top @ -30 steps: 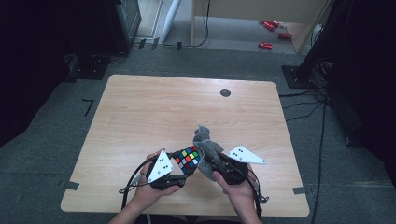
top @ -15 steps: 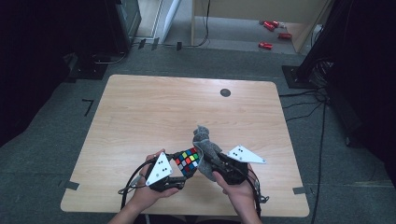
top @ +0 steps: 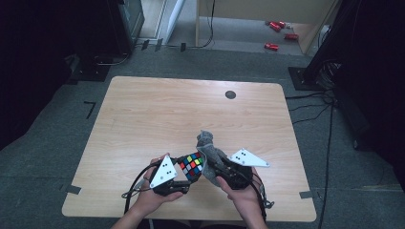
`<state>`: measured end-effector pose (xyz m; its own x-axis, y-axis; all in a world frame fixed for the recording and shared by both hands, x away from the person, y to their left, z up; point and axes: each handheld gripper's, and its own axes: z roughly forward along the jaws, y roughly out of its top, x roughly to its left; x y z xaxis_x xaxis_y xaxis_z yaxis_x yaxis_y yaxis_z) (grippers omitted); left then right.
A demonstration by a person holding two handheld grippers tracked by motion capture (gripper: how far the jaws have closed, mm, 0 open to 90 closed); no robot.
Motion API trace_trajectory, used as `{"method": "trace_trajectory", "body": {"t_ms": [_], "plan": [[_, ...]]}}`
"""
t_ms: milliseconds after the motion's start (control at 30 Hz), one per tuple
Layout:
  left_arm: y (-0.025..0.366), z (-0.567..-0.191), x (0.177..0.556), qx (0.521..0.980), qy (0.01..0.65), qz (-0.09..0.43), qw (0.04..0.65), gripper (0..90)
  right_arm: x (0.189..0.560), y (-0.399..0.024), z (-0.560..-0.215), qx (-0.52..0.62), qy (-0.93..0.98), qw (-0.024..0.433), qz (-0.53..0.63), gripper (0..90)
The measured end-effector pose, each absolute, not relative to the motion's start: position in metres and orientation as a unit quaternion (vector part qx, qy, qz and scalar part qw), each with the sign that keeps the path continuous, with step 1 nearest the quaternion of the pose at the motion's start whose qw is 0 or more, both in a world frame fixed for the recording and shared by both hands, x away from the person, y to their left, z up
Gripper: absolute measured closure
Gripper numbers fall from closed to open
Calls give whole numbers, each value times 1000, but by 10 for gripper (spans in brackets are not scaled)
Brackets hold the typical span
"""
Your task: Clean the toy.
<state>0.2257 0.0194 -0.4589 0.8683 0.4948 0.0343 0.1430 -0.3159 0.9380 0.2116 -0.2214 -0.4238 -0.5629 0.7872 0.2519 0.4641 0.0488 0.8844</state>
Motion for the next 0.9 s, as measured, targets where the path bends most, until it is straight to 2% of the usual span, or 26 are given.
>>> {"method": "trace_trajectory", "body": {"t_ms": [133,300,500,567,700,900], "plan": [[13,-465,225,808,189,128,544,336,205,-209,-418,420,720,151,531,740],[13,-462,222,803,183,139,550,336,208,-215,-419,426,716,153,532,741],[21,-459,229,796,205,139,552,335,210,-217,-424,440,715,151,522,745],[18,-462,229,801,200,127,550,335,206,-212,-420,424,717,149,533,745],[11,-462,222,806,176,136,549,335,202,-207,-414,408,721,159,537,744],[22,-457,227,792,201,149,557,334,208,-216,-422,434,713,149,530,746]]}}
